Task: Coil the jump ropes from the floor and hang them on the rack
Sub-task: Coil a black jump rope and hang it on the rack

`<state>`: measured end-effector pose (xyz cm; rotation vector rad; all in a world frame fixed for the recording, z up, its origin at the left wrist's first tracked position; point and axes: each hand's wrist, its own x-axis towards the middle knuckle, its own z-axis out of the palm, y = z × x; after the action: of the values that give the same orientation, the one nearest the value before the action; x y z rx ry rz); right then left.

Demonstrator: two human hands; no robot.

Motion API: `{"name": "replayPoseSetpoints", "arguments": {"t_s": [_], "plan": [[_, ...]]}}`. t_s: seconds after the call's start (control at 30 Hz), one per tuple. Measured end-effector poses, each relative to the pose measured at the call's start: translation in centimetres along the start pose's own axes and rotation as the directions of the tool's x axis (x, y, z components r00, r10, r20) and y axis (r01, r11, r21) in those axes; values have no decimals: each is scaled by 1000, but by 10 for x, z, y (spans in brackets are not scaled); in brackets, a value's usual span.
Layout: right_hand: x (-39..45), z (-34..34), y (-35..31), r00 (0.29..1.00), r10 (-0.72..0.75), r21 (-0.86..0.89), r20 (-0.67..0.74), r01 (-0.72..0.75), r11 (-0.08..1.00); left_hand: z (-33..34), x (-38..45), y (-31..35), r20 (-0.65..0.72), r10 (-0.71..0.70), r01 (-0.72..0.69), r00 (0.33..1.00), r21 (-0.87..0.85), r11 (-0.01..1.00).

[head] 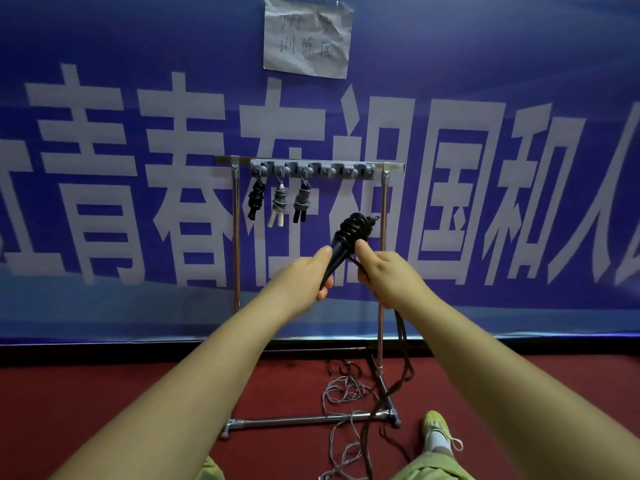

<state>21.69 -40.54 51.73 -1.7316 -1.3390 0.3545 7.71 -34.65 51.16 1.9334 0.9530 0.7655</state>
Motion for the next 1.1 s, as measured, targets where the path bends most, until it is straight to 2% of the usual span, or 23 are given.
{"name": "replayPoseSetpoints", "arguments": {"t_s": [0.07, 0.2, 0.4, 0.5, 0.57, 0.6, 0.67, 0.77, 0.83, 0.9, 0.97, 1.03, 1.1], "plan": [[-3, -1, 3, 1000, 12, 26, 16, -13, 1000, -1, -1, -2, -22, 38, -35, 999, 122, 992], [-5, -1, 1, 995, 75, 192, 66, -87, 978, -3, 1, -1, -101, 99, -60, 990, 332, 941], [-4, 7, -2, 995, 66, 264, 79, -85, 961, -3, -3, 0, -90, 135, -92, 987, 374, 923], [-6, 10, -1, 999, -14, 213, 30, 7, 977, -2, -5, -3, 19, 113, -110, 993, 424, 899], [-7, 9, 0, 997, -70, 251, 18, 63, 966, -3, -12, -2, 153, 86, -124, 985, 260, 958], [-7, 7, -1, 996, -89, 317, 29, 75, 946, -5, -16, 0, 224, 63, -89, 972, 108, 990], [-7, 2, -2, 991, -115, 471, 65, 71, 879, -12, -21, 2, 388, 35, 27, 921, -155, 987], [-9, -1, -4, 970, -181, 604, 161, 48, 795, -16, -25, -4, 630, 114, 239, 768, -448, 861], [-13, -1, -7, 944, -231, 549, 237, 66, 833, -10, -31, -12, 685, 178, 372, 706, -573, 730], [-19, -3, -11, 934, -230, 385, 273, 113, 916, -4, -37, -18, 680, 175, 436, 712, -624, 649], [-23, -8, -11, 947, -182, 250, 264, 115, 961, -3, -39, -18, 649, 116, 437, 752, -622, 649], [-23, -11, -10, 949, -129, 179, 287, 79, 981, -7, -37, -16, 571, 19, 335, 820, -507, 794], [-24, -11, -8, 948, -80, 105, 309, 50, 993, -11, -34, -14, 460, -48, 210, 886, -309, 928]]}}
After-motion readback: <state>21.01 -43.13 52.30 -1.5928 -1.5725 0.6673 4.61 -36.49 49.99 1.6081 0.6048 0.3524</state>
